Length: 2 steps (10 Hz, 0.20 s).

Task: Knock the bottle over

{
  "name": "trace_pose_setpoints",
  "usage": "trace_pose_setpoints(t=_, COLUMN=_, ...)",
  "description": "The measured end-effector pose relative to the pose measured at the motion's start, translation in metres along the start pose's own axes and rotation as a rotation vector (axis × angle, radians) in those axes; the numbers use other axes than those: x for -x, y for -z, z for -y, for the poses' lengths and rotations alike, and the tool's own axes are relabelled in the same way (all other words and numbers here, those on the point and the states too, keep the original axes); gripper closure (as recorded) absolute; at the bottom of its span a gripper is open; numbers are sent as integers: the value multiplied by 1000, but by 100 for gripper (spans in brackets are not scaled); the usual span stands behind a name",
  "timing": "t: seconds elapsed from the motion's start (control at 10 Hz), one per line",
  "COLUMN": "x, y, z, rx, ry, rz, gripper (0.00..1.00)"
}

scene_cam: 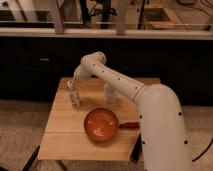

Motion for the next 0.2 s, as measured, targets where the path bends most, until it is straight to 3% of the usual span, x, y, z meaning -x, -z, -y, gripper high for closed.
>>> trace_pose_setpoints(t=0.2, x=-10, y=-9, z=-2, rx=-31, ry=-24, rz=34, gripper=99)
